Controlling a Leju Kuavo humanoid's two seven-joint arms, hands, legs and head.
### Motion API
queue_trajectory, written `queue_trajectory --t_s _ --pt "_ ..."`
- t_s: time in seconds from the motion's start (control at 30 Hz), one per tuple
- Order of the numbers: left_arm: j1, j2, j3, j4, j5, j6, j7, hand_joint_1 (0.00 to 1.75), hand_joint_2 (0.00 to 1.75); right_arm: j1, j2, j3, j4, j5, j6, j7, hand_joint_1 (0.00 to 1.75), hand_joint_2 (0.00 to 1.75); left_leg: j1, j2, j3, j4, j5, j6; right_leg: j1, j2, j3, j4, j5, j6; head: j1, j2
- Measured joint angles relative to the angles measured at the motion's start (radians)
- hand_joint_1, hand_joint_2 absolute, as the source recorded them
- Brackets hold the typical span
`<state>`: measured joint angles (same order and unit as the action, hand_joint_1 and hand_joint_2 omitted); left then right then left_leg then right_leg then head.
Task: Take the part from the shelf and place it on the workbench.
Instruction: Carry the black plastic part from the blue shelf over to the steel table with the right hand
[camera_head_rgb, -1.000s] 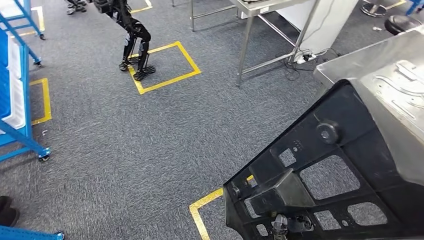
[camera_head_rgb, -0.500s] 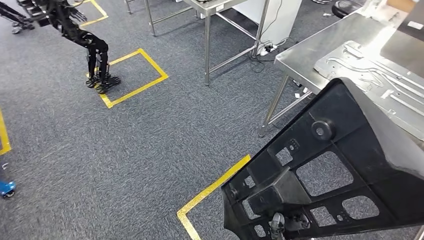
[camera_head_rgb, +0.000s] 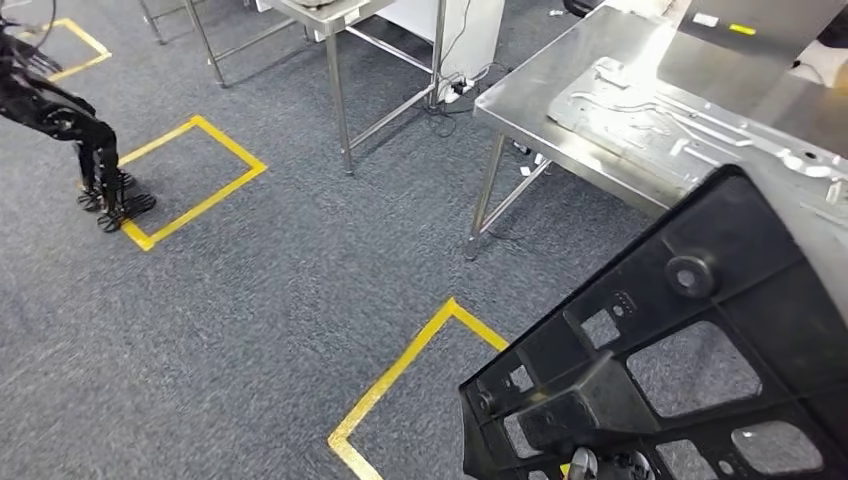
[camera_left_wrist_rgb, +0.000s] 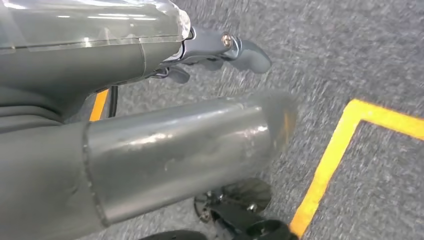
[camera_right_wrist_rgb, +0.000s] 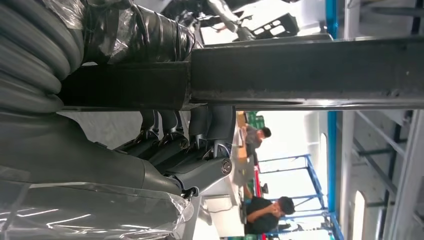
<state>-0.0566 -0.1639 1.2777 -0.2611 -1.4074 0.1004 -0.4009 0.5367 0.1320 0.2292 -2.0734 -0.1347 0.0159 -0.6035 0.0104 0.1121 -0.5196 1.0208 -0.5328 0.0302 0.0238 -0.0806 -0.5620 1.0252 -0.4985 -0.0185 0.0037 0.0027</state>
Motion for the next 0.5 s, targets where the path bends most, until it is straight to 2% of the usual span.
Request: queue_trajectory --t_s 0.03,0.07,0.1,0.13,0.17,0.2,0.23,0.27,0.3,0.33,0.37,0.4,0.43,0.5 --pt "-0.002 -0.001 -0.001 0.000 -0.002 0.000 0.000 0.00 0.00 0.004 0.000 -0.002 -0.005 0.001 0.001 0.003 1.75 1.75 0.001 0.011 0.006 -0.006 0.000 -0.005 0.002 0.012 0.002 -0.008 0.004 -0.005 0.001 0.000" --pt "-0.003 -0.002 -0.002 0.000 -0.004 0.000 0.000 0.00 0.00 0.009 0.000 -0.004 -0.009 0.003 0.002 0.005 1.75 1.75 0.001 0.008 0.011 -0.007 -0.002 -0.010 -0.002 0.024 0.008 -0.020 0.010 -0.008 0.001 0.000" --pt "-0.003 -0.003 -0.004 0.000 -0.005 0.000 0.000 0.00 0.00 0.012 0.000 -0.006 -0.014 0.004 0.003 0.007 1.75 1.75 0.001 -0.008 0.012 0.001 -0.012 -0.014 -0.008 0.036 0.016 -0.033 0.017 -0.010 0.001 0.000" --pt "-0.003 -0.003 -0.005 0.000 -0.006 0.000 0.000 0.00 0.00 0.013 0.000 -0.007 -0.017 0.006 0.004 0.008 1.75 1.75 0.001 -0.034 0.003 0.028 -0.031 -0.017 -0.014 0.048 0.023 -0.046 0.024 -0.012 0.000 0.000" --pt "-0.001 -0.003 -0.006 0.000 -0.007 0.000 0.000 0.00 0.00 0.013 0.000 -0.008 -0.018 0.008 0.004 0.009 1.75 1.75 0.002 -0.066 -0.018 0.077 -0.059 -0.020 -0.020 0.060 0.028 -0.053 0.029 -0.013 0.000 0.000" --pt "0.000 -0.002 -0.006 0.000 -0.007 0.000 0.000 0.00 0.00 0.012 0.001 -0.009 -0.019 0.009 0.004 0.010 1.75 1.75 0.003 -0.088 -0.049 0.139 -0.089 -0.023 -0.021 0.073 0.028 -0.054 0.029 -0.015 0.000 0.000" --pt "0.002 -0.002 -0.006 0.000 -0.007 0.000 0.000 0.00 0.00 0.012 0.001 -0.010 -0.019 0.010 0.004 0.011 1.75 1.75 0.004 -0.099 -0.079 0.199 -0.111 -0.026 -0.022 0.087 0.028 -0.052 0.029 -0.015 0.000 0.000" --pt "0.004 -0.002 -0.006 0.000 -0.007 0.000 0.001 0.00 0.00 0.013 0.001 -0.011 -0.019 0.011 0.004 0.011 1.75 1.75 0.006 -0.103 -0.101 0.237 -0.117 -0.030 -0.022 0.102 0.027 -0.049 0.027 -0.014 0.000 0.000" --pt "0.005 -0.002 -0.006 0.000 -0.007 0.000 0.001 0.00 0.00 0.014 0.001 -0.012 -0.019 0.011 0.004 0.011 1.75 1.75 0.008 -0.104 -0.108 0.241 -0.103 -0.033 -0.023 0.118 0.027 -0.044 0.024 -0.011 0.000 0.000" --pt "0.005 -0.002 -0.007 0.000 -0.007 0.000 0.001 0.00 0.00 0.015 0.001 -0.012 -0.019 0.012 0.004 0.011 1.75 1.75 0.010 -0.107 -0.098 0.207 -0.070 -0.035 -0.025 0.134 0.027 -0.036 0.020 -0.007 0.000 0.000" --pt "0.005 -0.001 -0.007 0.000 -0.007 0.000 0.001 0.00 0.00 0.015 0.001 -0.013 -0.019 0.012 0.004 0.011 1.75 1.75 0.013 -0.115 -0.075 0.148 -0.030 -0.037 -0.027 0.148 0.026 -0.027 0.014 -0.001 0.000 0.000" --pt "0.005 -0.001 -0.008 0.000 -0.007 0.000 0.001 0.00 0.00 0.015 0.001 -0.013 -0.019 0.012 0.004 0.011 1.75 1.75 0.014 -0.138 -0.051 0.091 -0.004 -0.038 -0.029 0.161 0.023 -0.015 0.006 0.006 0.000 0.000" --pt "0.005 -0.001 -0.008 0.000 -0.007 0.000 0.001 0.00 0.00 0.014 0.001 -0.014 -0.019 0.012 0.004 0.011 1.75 1.75 0.016 -0.158 -0.034 0.049 0.010 -0.035 -0.029 0.173 0.018 -0.003 0.000 0.013 0.000 0.000" --pt "0.003 0.000 -0.008 0.000 -0.007 0.000 0.001 0.00 0.00 0.015 0.001 -0.015 -0.020 0.012 0.004 0.011 1.75 1.75 0.013 -0.181 -0.023 0.025 0.005 -0.024 -0.032 0.193 0.006 0.009 -0.005 0.027 0.001 0.000"
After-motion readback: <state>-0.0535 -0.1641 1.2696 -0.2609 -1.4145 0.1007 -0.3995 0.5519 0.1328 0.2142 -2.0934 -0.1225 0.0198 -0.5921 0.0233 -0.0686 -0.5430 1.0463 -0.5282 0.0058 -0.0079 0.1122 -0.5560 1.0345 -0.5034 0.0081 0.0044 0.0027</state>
